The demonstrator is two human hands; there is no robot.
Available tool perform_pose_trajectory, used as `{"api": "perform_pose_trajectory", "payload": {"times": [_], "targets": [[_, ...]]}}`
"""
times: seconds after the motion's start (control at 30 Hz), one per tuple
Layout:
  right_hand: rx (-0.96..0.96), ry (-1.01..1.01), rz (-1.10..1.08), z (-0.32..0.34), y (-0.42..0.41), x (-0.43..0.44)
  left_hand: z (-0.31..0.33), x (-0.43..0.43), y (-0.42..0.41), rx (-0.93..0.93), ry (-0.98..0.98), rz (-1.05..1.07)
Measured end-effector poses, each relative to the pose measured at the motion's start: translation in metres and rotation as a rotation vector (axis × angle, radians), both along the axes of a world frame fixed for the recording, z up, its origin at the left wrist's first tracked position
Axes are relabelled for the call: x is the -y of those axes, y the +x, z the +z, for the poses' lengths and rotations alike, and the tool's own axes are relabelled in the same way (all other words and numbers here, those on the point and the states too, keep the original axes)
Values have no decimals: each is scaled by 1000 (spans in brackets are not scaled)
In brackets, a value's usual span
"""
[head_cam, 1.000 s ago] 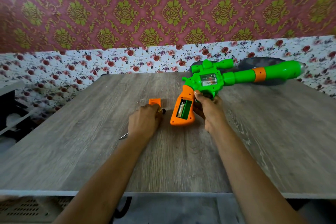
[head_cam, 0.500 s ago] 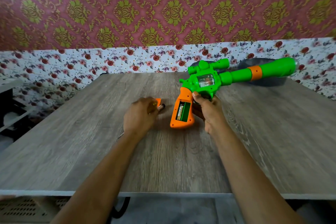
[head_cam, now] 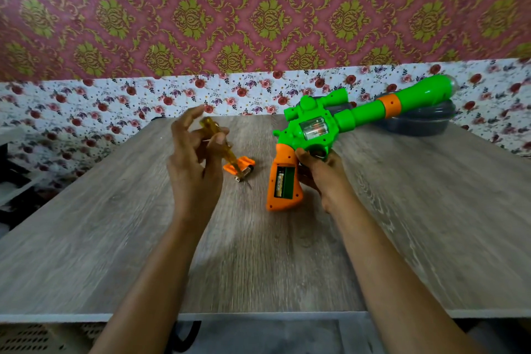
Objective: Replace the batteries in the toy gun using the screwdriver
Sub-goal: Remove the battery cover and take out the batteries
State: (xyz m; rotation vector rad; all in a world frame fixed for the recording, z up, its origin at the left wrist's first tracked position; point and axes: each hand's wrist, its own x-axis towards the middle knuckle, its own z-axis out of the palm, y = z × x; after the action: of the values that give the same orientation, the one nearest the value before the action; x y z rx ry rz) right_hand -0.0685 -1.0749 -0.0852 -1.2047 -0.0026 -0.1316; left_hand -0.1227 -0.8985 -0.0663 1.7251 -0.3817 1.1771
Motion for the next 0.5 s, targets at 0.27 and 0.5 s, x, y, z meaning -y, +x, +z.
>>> {"api": "perform_pose_trajectory", "payload": {"times": [0.27,0.5], "targets": [[43,-1,67,-2,-2,4,-5,13,-7,45,215,-34],[30,-29,39,-4,-1,6,-6,15,-9,37,342,-42]]}}
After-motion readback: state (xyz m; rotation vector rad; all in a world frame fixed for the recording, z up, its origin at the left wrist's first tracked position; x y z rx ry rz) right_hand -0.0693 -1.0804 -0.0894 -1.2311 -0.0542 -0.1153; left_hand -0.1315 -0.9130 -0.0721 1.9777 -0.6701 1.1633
